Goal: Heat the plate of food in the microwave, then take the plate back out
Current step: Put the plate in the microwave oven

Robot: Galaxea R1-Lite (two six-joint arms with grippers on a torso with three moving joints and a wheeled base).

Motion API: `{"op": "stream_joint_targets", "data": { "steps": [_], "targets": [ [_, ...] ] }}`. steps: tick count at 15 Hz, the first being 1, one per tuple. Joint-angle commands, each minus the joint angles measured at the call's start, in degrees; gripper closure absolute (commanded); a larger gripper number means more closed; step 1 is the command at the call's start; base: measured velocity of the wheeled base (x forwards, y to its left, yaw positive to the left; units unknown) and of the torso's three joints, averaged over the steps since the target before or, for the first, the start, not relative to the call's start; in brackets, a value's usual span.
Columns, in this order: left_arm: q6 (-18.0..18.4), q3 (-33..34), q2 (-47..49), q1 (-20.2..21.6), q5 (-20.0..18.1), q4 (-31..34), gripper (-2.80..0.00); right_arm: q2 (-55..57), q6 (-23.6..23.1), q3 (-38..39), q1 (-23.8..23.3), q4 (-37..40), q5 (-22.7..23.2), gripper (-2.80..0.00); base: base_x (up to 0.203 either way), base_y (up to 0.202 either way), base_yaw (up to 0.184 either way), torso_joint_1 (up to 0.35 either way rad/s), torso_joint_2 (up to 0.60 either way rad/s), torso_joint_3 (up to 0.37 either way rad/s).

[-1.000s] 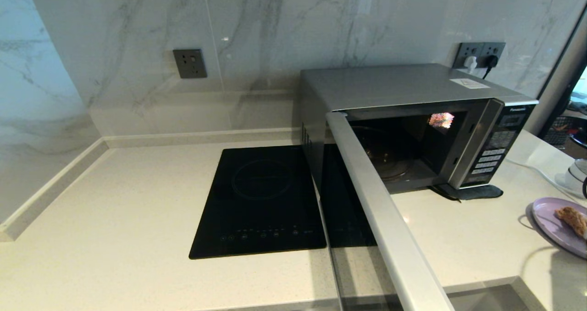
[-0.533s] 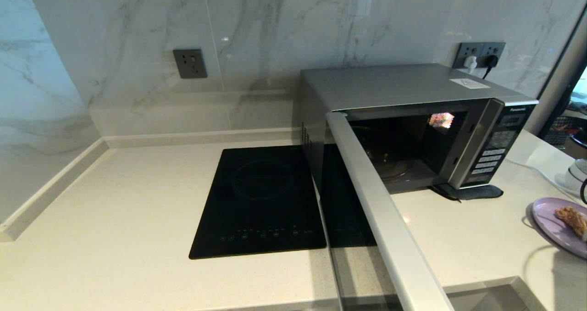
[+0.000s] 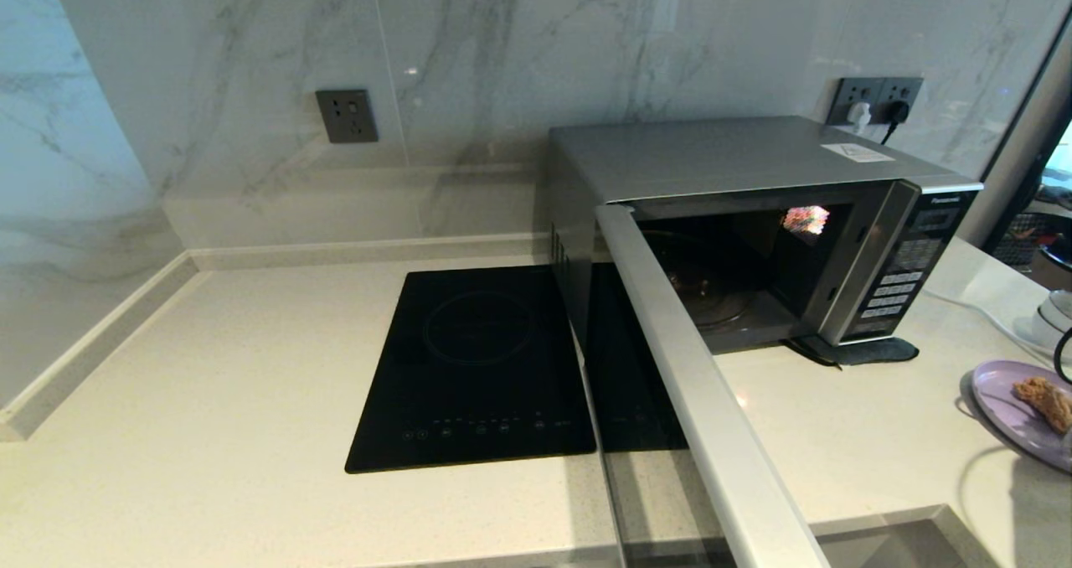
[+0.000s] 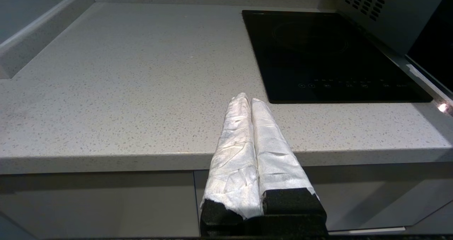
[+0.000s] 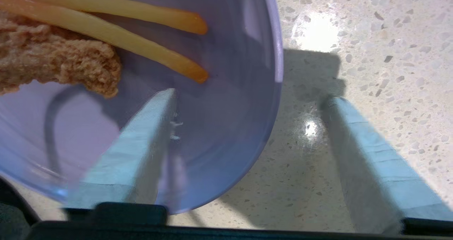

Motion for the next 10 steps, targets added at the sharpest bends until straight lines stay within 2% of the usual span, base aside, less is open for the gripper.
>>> {"op": "stream_joint_targets", "data": {
  "steps": [1, 10],
  "targets": [
    [-0.03, 0.0, 0.04, 0.01, 0.02, -0.02, 0.0, 0.09, 0.16, 0.08, 0.03, 0.2, 0.09, 0.0, 0.0, 0.0, 0.0, 0.0, 0.0, 0.0],
    [-0.03, 0.0, 0.04, 0.01, 0.02, -0.02, 0.0, -0.44, 0.34, 0.43, -0.05, 0.2, 0.43, 0.0, 0.0, 0.0, 0.0, 0.0, 0.0, 0.0]
  ]
}}
